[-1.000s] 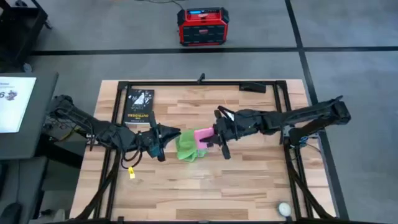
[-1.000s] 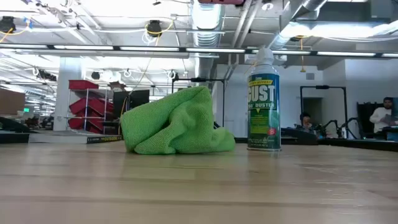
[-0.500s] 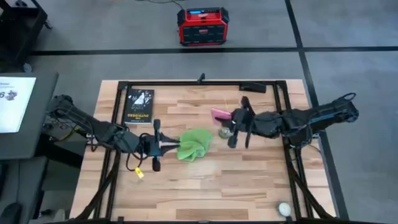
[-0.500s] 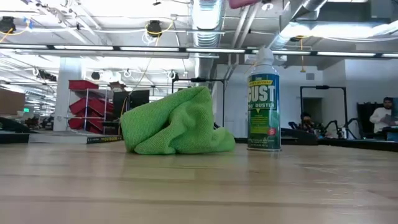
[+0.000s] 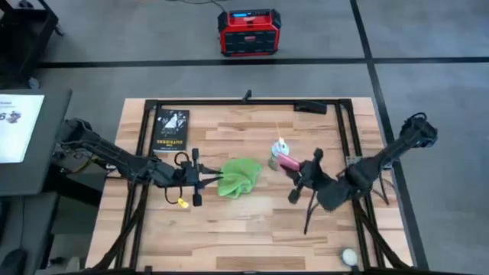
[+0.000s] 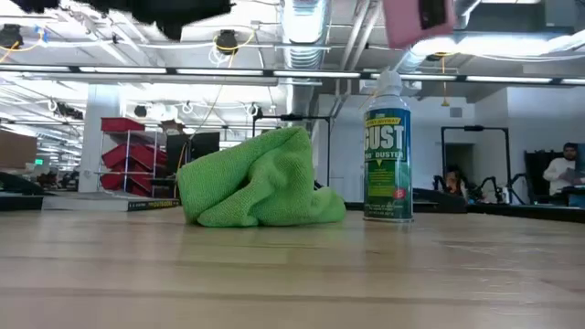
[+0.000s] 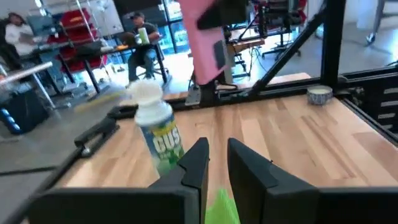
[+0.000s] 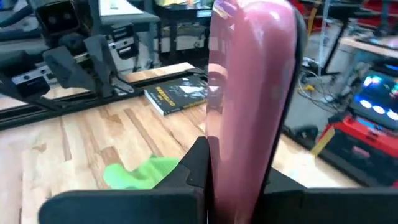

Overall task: Apply microfiber cloth
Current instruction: Spray the pink cellphone using the spray bottle

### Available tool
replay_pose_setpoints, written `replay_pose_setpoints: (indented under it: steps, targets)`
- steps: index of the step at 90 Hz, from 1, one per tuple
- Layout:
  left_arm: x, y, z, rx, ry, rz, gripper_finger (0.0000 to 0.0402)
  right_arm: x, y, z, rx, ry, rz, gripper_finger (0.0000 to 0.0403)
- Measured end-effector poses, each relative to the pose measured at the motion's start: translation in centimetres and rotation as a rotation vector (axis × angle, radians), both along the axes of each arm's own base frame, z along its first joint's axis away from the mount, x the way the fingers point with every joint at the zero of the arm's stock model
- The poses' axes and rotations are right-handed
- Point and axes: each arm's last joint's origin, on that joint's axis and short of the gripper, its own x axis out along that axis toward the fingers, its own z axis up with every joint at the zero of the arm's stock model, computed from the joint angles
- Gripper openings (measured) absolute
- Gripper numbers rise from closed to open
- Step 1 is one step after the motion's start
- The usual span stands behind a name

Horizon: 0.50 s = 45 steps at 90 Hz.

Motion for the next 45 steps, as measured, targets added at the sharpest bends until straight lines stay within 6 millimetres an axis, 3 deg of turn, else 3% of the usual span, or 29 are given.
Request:
replay_pose_setpoints:
  steps: [15, 45]
  targets:
    - [0.6, 1.7, -1.1, -0.064, 0.008, 0.003, 0.0036, -1.9, 0.7, -3.3, 0.028, -0.057, -0.053, 0.0012]
    - [4.3, 4.0, -3.9, -0.117, -0.041, -0.014, 0.0036, -3.6, -2.0, -7.5, 0.068, -0.023, -0.18, 0.0012]
